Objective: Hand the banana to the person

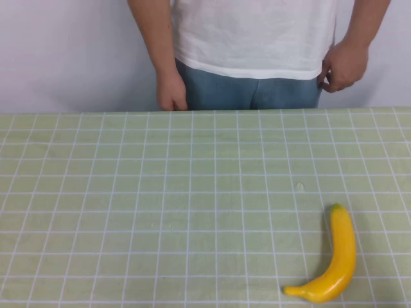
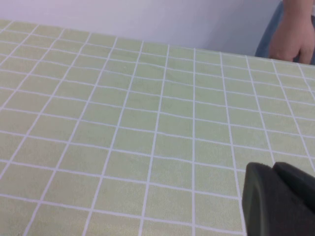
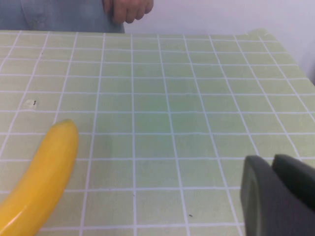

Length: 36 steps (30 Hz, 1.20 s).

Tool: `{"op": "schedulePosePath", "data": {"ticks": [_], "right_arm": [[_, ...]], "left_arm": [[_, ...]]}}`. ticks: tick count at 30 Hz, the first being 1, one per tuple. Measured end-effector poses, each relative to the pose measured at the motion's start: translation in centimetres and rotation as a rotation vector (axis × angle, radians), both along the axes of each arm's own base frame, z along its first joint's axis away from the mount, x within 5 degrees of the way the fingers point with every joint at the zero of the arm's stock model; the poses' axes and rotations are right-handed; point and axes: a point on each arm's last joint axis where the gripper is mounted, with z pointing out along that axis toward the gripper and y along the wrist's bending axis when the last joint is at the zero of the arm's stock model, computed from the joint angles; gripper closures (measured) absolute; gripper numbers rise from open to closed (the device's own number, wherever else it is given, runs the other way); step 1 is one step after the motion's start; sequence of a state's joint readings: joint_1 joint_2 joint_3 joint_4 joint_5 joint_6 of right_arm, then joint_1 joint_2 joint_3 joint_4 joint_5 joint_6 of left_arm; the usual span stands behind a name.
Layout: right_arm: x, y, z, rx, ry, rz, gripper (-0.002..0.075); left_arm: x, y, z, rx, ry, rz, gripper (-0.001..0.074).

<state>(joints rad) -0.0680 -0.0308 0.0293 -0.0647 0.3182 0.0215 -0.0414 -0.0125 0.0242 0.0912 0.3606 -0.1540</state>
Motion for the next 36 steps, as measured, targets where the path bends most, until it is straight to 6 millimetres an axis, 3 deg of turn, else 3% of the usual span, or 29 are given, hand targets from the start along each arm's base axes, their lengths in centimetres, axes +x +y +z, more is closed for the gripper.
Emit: {"op": "schedulePosePath", "data": {"ticks": [16, 29, 36], "right_arm": [[0.0, 0.0, 0.2, 0.001, -0.019, 0.001, 0.0733], [-0.2, 0.3, 4.8, -0.034, -0.536, 0.034, 0.0733], [-0.3, 0.3, 5.1, -0.039, -0.572, 0.036, 0.0733]], "left_arm": [[0.0, 0.0, 0.0, 0.000, 0.000, 0.000, 0.0738], [0.0, 0.0, 0.0, 0.000, 0.000, 0.000, 0.0738], [0.0, 0.0, 0.0, 0.000, 0.000, 0.000, 0.0738]]}}
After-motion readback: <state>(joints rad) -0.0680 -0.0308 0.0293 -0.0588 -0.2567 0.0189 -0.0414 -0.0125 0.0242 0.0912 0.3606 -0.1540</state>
